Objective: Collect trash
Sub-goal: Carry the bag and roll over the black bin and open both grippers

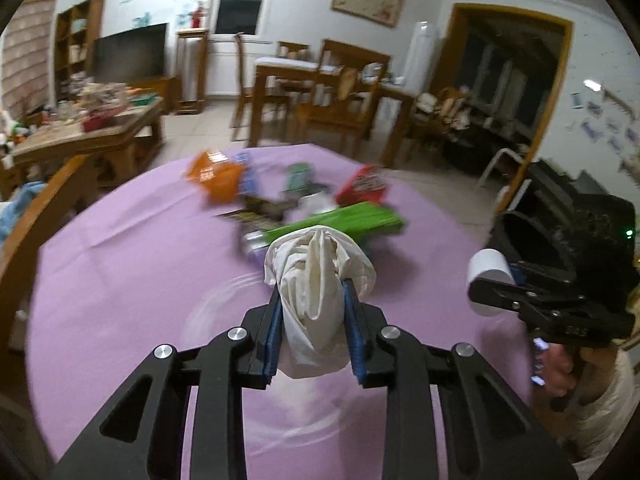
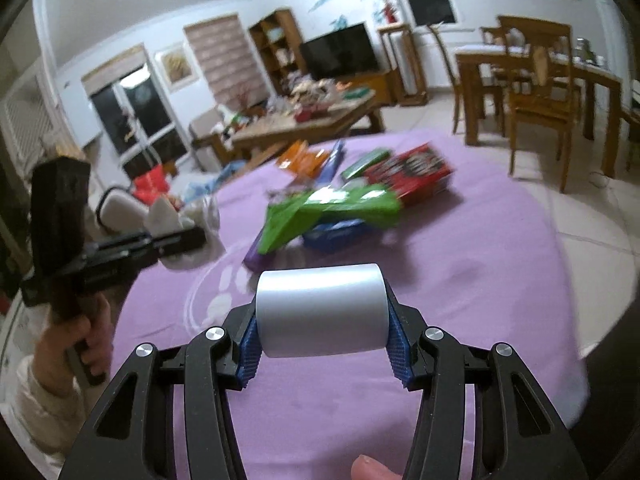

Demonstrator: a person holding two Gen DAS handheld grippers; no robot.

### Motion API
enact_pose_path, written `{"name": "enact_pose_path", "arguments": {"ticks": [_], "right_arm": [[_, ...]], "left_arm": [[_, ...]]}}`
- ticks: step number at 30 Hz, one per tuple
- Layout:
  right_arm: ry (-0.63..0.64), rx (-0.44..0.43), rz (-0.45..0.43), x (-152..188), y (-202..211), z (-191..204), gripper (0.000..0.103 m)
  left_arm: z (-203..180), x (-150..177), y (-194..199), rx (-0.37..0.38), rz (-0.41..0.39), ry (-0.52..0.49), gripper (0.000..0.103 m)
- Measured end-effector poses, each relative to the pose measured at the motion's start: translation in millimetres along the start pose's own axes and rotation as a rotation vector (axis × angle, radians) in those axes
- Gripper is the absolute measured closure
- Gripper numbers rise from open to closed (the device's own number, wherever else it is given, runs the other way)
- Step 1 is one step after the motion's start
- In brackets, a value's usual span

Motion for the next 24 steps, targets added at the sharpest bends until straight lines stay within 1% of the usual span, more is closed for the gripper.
{"name": "enact_pose_path", "arguments": {"ticks": [5,7,9,11,13,17,20,24], "right_arm": [[-0.061,0.064,-0.089,-11.8,53.8,-42.7,0.052],[-0.095,0.101,-0.130,-15.3,79.2,-65.1,0.052],[-0.132,0.142,-0.172,-16.1,105.0,-89.8,0.052],[-0.166,0.181,-0.201,-14.5,125.3,-111.8,0.052],[-0.207,0.229,-0.225,-9.0,146.5,-137.3,0.052],[-0.291,0.311,-0.249,12.2,182.1,-187.4,0.052],[-0.335,0.348,-0.259,27.7,199.5,-212.8,0.052],[-0.382,0.405,-0.271,46.7,217.2,-244.1,0.052]], "left_arm": [[-65.3,-14.0,-23.5,0.124,-0.002,-0.033,0.075],[-90.8,-18.6,-33.8,0.174,-0.001,-0.041,0.075],[-121.7,-22.4,-46.1,0.242,0.010,-0.048,0.075],[-148.6,-24.7,-57.1,0.285,0.020,-0.071,0.075],[-179.6,-24.0,-69.5,0.314,0.024,-0.112,0.075],[-230.3,-18.9,-90.2,0.397,0.049,-0.144,0.075],[-268.3,-10.6,-103.6,0.448,0.074,-0.180,0.075],[-312.5,1.0,-117.9,0.490,0.108,-0.237,0.075]]}}
Point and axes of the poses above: each gripper's, at about its wrist camera, not at the fingertips, and y roughly against the way its jaws point, z to its left, x to its underside, the point moved 10 cm from there along -y, roughly the way its jaws point
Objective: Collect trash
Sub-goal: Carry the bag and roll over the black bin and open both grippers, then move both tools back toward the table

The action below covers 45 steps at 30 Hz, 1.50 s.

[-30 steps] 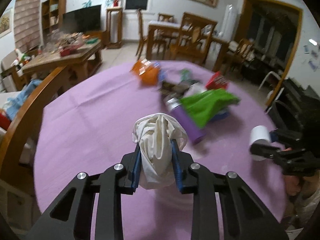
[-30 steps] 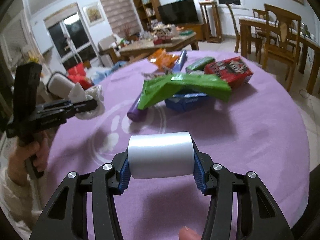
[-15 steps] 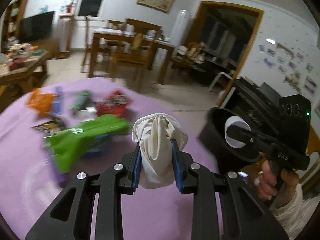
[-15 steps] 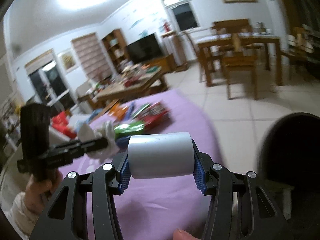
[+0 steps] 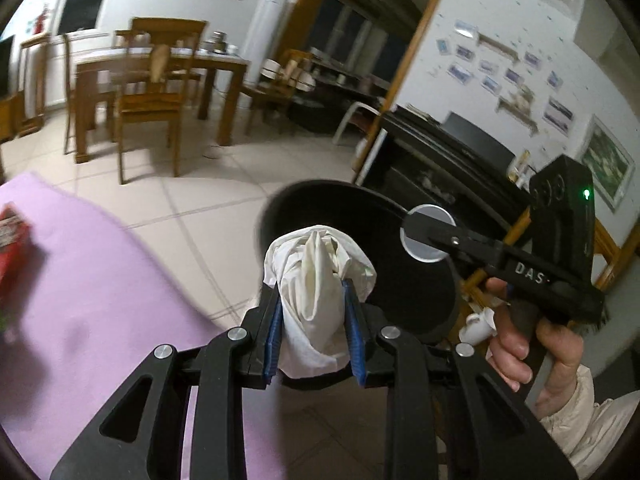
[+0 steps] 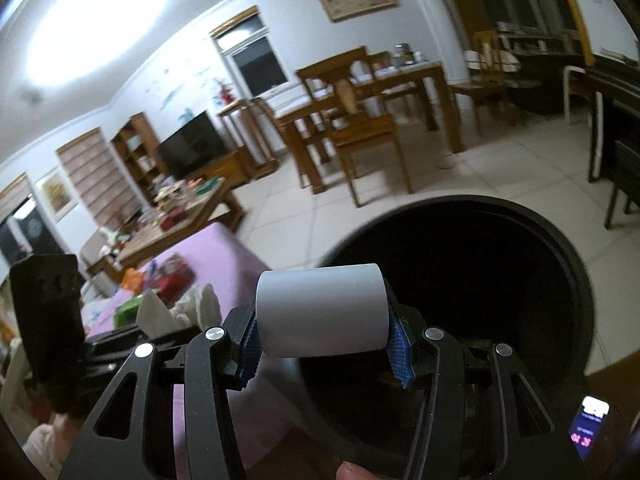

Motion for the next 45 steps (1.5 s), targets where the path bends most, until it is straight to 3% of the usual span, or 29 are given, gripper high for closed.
{"name": "enact_pose_path", "arguments": {"ticks": [10,30,32,34,36,39,45], "right_arm": [[-0.071,0.056,0.017,18.7,-3.9,-51.6,0.052],[-0.129,0.040,0.047,32.0,-18.9,-65.8,0.051],[-0.130,0.036,0.052,31.9,-20.2,-66.5,0.050],[-0.133,0.029,0.064,32.9,-21.4,-63.1,0.041],[-0.133,0.016,0.054,30.8,-18.9,-61.5,0.030],[-0.136,0.004,0.037,28.2,-15.2,-57.6,0.027],[-0.122,-0.037,0.008,21.1,-10.2,-42.3,0.020]], "left_arm": [[-40.3,12.0,-55.8,0.037,0.092,-0.062,0.075],[-48.1,23.6,-83.8,0.004,0.158,-0.083,0.073],[-44.7,23.8,-84.8,-0.001,0.165,-0.074,0.062],[-42.4,21.0,-81.7,-0.012,0.145,-0.075,0.027],[-41.6,14.3,-73.5,-0.042,0.100,-0.092,0.010],[-40.9,10.4,-62.6,-0.078,0.069,-0.124,0.008],[-25.2,11.3,-35.8,-0.087,0.041,-0.080,0.007]]}}
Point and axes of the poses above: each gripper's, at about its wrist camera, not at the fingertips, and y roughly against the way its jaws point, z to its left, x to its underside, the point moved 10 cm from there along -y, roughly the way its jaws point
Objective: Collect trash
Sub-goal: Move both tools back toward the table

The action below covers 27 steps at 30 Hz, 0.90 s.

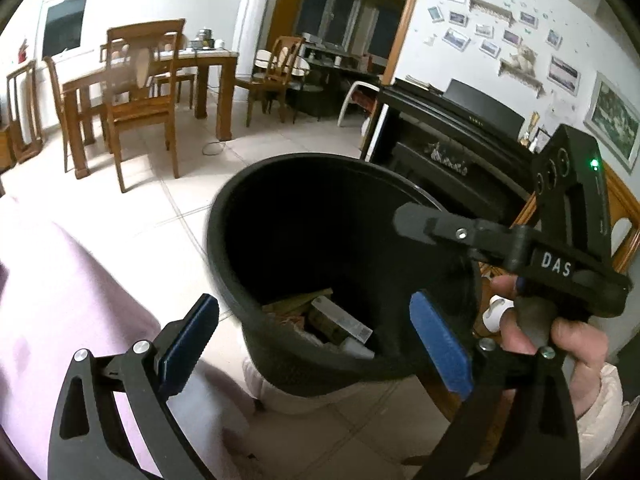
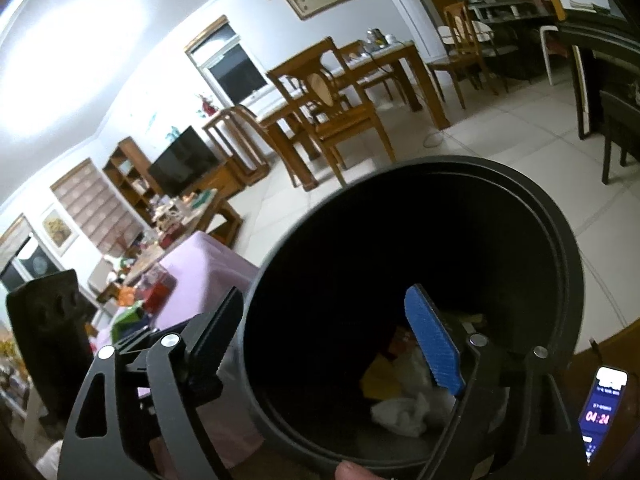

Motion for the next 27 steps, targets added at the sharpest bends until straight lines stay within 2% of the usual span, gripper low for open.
{"name": "enact_pose_path", "arguments": {"ticks": [3,7,10,12,15,17,20,23,26,27], "right_arm": [[0.020,-0.029,-0.002,-1.8,-0.7,12.2,0.011],[0.065,-0.081,0.052,4.5,-11.4,41.0,0.010],[0.119,-0.104,0.093,9.2,-22.0,68.6,0.010],[0.150,-0.123,0.111,12.9,-29.3,89.4,0.010],[0.194,-0.160,0.139,19.2,-46.4,125.1,0.010],[0.225,-0.189,0.167,25.3,-60.1,150.6,0.010],[0.276,-0.229,0.207,30.5,-80.7,189.2,0.009],[0.346,-0.276,0.240,36.6,-104.2,237.0,0.009],[0.432,-0.314,0.270,43.6,-129.0,282.4,0.009],[0.473,-0.318,0.275,45.1,-140.1,299.2,0.009]], "left_arm": [[16.8,1.6,19.4,-0.034,-0.020,0.012,0.007],[49.4,4.6,53.3,-0.118,-0.068,0.005,0.007],[86.2,8.3,86.4,-0.222,-0.098,-0.011,0.007],[120.3,11.7,113.8,-0.319,-0.118,-0.033,0.007],[169.3,19.9,143.9,-0.412,-0.093,-0.048,0.007],[203.6,28.4,157.6,-0.458,-0.042,-0.040,0.008],[241.2,33.0,169.2,-0.460,0.011,-0.030,0.008],[266.3,36.1,163.6,-0.414,0.078,-0.029,0.008],[284.2,44.2,158.7,-0.366,0.115,0.015,0.017],[288.1,44.5,155.4,-0.356,0.131,0.027,0.024]]}}
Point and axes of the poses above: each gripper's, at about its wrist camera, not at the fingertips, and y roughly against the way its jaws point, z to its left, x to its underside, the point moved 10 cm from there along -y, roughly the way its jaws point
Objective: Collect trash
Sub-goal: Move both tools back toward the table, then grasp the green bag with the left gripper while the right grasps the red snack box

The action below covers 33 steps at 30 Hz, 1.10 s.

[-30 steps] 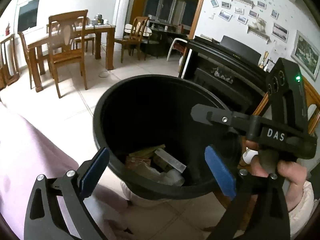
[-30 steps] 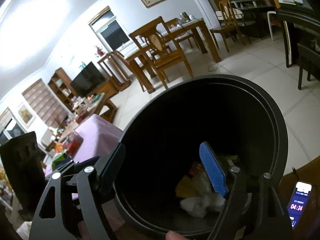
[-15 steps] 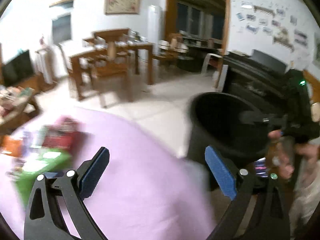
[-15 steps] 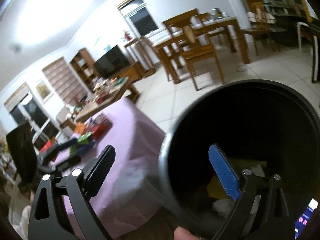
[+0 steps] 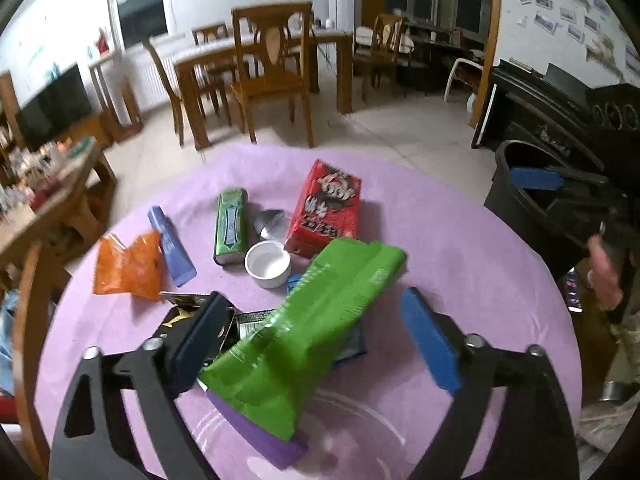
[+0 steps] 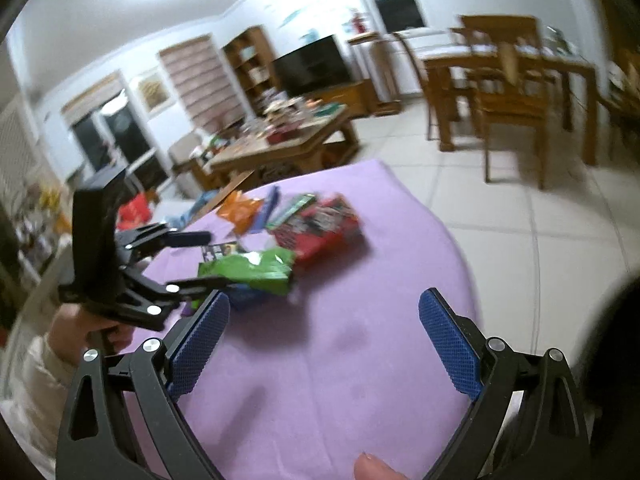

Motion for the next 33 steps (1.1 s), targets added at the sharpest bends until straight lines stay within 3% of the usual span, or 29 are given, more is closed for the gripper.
{"name": "enact_pose_path", "arguments": {"ticks": [3,8,12,16,23,29,33], "right_arm": [[0.104,0.015,0.026,-21.0,-36.8,14.7,0.009],[0.192,0.036,0.094,-45.2,-99.6,17.2,0.005],[0.268,0.059,0.203,-40.5,-143.5,13.6,0.005],[0.344,0.125,0.236,-34.5,-165.4,11.7,0.005],[0.244,0.103,0.202,-33.7,-167.4,1.4,0.012],[0.073,0.047,0.125,-40.5,-130.9,-14.1,0.012],[0.013,0.041,0.082,-40.4,-106.3,-22.8,0.012]], "left_arm": [[3.3,4.9,-12.5,0.040,0.040,0.004,0.029],[-5.2,12.4,-21.6,0.071,0.060,-0.040,0.029],[-10.9,23.9,-25.3,0.044,0.057,-0.054,0.029],[-13.9,29.7,-28.1,0.079,0.028,-0.013,0.034],[-27.1,34.4,-20.1,0.156,-0.014,0.002,0.041],[-24.3,38.4,-15.3,0.214,-0.017,0.063,0.041],[-24.6,39.6,-11.5,0.214,-0.022,0.082,0.040]]}}
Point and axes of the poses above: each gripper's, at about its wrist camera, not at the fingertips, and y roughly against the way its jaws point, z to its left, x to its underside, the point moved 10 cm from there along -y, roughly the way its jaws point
